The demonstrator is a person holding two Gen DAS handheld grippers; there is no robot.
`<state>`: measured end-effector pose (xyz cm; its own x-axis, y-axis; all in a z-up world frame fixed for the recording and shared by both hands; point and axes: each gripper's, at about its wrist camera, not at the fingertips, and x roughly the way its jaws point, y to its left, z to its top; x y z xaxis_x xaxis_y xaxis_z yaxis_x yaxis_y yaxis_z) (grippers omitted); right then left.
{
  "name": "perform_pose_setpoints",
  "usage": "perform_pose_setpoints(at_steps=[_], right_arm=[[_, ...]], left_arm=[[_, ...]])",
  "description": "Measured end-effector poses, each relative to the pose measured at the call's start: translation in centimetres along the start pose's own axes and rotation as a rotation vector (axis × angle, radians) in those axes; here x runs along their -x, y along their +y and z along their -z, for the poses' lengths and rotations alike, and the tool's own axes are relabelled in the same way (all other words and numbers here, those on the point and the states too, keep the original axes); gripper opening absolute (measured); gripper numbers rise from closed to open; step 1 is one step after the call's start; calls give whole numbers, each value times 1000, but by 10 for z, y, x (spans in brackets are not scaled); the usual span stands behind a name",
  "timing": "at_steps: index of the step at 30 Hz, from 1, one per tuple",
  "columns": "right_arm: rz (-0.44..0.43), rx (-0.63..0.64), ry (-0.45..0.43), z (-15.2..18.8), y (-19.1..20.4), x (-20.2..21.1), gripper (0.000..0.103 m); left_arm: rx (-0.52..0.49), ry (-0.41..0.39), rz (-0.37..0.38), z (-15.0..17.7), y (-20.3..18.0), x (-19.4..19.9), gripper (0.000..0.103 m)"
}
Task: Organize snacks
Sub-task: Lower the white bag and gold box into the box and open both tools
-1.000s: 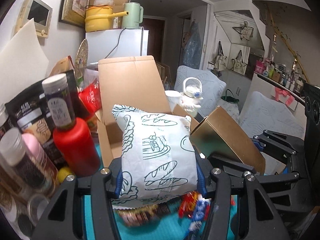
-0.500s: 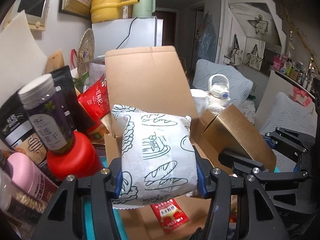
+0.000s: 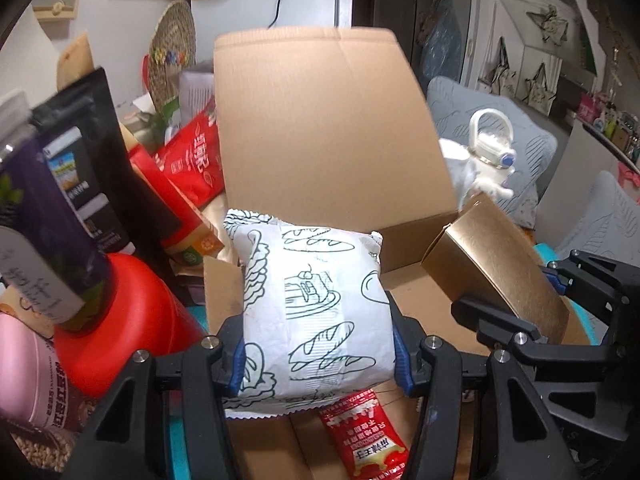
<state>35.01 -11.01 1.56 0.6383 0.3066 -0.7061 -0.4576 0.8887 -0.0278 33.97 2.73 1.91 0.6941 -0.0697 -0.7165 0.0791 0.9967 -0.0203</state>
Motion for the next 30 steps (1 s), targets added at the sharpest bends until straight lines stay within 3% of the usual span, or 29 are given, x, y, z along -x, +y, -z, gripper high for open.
perform_pose_setpoints(at_steps=[4,9,14,18,20,21,30], right_arm=[[39,7,59,5,-1,-24,43],[-16,-65,129,9,-13,-43,43],[-2,-89,157,10,-21,-51,43],[11,-93,165,9,-24,-52,47],[24,-93,166,8,-24,-53,55],[31,-90,166,8,-24,-52,59],[50,-90,141,7,-22,-28,59]], left_arm=[[-9,39,-31,2,0,-15,54],[-16,138,-38,6,3,-34,54],[-30,154,-52,8,3,-40,54],[-44,185,-78,6,-5,-46,56],[-50,201,-86,6,-9,-49,59],[-52,201,-94,7,-10,-49,59],[-68,127,-169,0,-19,-27,60]])
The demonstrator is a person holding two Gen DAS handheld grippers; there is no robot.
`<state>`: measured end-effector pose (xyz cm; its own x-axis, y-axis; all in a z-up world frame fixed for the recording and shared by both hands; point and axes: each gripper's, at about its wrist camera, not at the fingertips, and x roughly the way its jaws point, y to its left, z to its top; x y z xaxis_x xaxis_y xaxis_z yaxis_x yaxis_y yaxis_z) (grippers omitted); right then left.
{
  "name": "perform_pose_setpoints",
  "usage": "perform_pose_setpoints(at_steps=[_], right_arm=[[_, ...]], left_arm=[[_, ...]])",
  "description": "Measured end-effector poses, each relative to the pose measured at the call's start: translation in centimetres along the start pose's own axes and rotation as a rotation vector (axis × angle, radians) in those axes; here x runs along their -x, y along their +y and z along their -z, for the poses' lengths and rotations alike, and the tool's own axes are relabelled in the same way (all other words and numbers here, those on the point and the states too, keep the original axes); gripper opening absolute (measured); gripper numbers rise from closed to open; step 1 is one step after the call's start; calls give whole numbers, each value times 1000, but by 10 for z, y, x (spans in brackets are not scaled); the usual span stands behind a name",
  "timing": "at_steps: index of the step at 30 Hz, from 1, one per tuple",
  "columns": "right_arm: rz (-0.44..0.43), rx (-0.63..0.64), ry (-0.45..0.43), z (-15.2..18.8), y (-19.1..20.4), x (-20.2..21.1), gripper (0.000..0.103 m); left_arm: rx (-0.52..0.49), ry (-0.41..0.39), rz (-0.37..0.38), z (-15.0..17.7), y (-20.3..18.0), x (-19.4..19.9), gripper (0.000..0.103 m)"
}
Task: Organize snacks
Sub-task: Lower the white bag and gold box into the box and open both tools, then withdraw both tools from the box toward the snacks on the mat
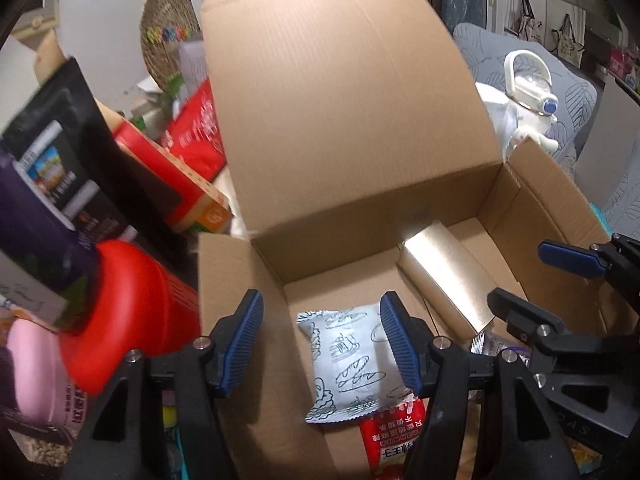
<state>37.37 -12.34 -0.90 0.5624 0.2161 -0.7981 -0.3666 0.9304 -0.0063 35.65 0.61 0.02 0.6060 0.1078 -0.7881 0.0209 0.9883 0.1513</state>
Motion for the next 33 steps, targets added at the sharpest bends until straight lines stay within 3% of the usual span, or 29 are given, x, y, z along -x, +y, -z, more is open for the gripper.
perform_pose_setpoints(at_steps=[18,30,33], right_arm=[[41,-7,-194,-1,8,117,59],[53,3,-315,19,21,187,59],[50,0,-347,28,24,203,66]], left_arm=[[48,-177,31,-1,9,105,61],[48,-295,42,17,12,175,61],[44,-314,37,24,12,189,61]])
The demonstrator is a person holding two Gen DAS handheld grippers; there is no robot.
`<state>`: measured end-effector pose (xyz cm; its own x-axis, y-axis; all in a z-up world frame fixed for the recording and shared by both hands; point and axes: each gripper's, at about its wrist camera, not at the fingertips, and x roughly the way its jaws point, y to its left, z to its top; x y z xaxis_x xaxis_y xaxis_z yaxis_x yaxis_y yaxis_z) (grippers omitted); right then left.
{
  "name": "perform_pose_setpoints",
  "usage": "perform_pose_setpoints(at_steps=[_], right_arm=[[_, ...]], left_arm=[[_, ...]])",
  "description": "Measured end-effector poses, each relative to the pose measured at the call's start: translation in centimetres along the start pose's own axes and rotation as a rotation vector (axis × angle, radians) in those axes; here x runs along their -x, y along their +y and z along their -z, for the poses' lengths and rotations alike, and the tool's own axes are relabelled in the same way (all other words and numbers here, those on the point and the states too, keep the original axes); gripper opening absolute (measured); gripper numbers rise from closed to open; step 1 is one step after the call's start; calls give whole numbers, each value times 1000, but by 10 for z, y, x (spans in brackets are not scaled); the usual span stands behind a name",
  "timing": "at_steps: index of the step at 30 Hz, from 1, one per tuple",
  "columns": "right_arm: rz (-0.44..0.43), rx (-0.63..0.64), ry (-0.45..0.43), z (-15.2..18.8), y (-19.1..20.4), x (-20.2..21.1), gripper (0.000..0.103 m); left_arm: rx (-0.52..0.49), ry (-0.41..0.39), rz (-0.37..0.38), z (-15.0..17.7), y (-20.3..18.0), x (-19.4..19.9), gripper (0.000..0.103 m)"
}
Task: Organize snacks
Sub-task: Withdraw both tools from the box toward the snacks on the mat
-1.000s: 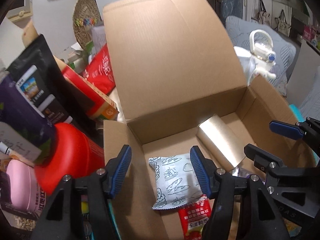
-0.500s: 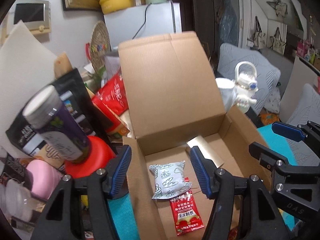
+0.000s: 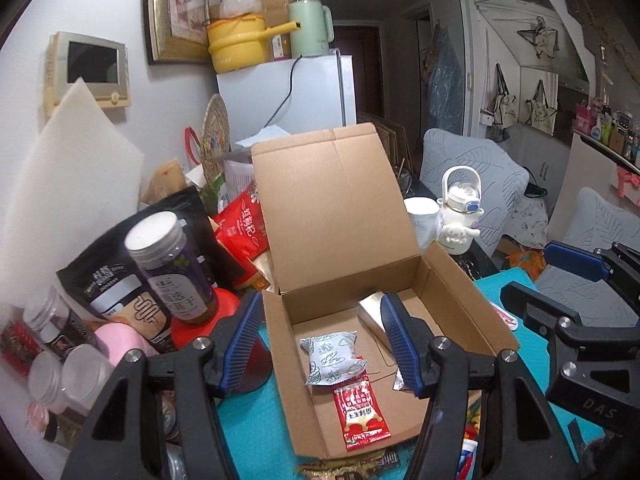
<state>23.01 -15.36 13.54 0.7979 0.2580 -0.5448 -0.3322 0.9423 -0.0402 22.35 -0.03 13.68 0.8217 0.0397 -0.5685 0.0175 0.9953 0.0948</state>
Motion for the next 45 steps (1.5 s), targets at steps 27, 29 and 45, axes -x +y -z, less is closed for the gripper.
perform_pose_setpoints(at_steps=[27,29,45], right_arm=[[54,-23,-89,82,18,93,84],[60,-24,-84,89,19,93,84],[54,-69,33,175,34,81,84]], left_arm=[[-64,-41,124,76,-12,78,81],[-70,-34,130,85,-14,80,81],[-132,128,223,154,-38,64,81]])
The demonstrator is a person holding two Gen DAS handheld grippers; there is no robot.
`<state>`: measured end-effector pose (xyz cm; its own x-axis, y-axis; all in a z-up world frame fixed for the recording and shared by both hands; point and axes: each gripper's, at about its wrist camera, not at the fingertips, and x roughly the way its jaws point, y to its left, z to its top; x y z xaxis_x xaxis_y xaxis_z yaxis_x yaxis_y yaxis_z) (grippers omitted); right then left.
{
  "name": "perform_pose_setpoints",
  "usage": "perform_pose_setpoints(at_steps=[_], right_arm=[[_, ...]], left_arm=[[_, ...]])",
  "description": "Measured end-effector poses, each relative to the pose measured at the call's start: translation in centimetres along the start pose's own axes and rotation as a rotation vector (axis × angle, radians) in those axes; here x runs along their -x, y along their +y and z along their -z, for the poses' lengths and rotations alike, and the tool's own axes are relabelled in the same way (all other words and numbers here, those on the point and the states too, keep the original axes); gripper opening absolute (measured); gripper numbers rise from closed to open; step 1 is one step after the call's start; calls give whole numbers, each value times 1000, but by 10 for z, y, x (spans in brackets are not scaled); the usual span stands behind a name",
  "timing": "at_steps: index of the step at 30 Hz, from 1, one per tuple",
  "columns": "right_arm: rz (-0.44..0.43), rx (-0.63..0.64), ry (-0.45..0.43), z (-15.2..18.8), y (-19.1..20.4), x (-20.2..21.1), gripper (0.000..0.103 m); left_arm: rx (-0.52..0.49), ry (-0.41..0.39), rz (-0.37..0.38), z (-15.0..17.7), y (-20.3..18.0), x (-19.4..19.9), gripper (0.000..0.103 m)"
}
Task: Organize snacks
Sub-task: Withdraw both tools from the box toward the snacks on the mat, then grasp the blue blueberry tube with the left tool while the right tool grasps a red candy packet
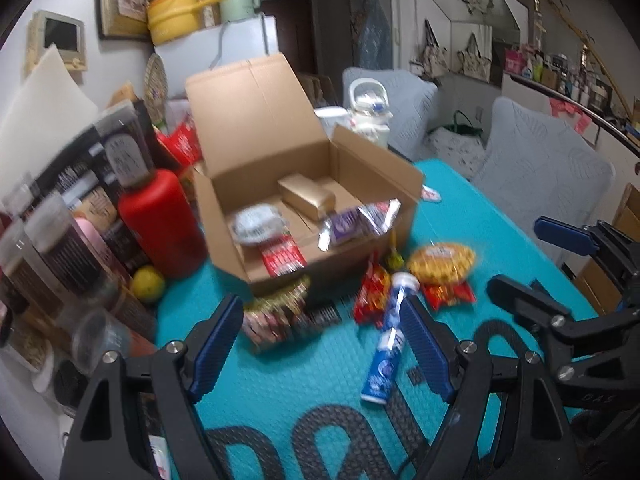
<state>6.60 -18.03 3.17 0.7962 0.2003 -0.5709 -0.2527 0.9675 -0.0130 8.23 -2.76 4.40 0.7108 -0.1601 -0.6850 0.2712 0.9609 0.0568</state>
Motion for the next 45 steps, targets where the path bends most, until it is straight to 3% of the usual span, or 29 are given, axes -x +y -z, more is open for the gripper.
perform_pose_setpoints(at_steps=[17,34,37,39,41,45], right_arm=[[19,-87,139,59,-22,-32,84],[21,-178,229,67,-70,-84,84],[12,-197,243,67,-76,-94,84],[8,-203,249,65,-79,-100,84],[0,-210,253,64,-80,-107,84],[-14,-213,259,61,-79,-115,84]], left_arm=[[-23,148,66,47,-28,-54,81],[-4,225,112,40,-43,-121,81],[-12,227,115,40,-45,-129,71],[-16,242,130,41,-45,-134,58],[2,287,176,43,-44,-143,38],[34,287,204,45,-40,-145,35]])
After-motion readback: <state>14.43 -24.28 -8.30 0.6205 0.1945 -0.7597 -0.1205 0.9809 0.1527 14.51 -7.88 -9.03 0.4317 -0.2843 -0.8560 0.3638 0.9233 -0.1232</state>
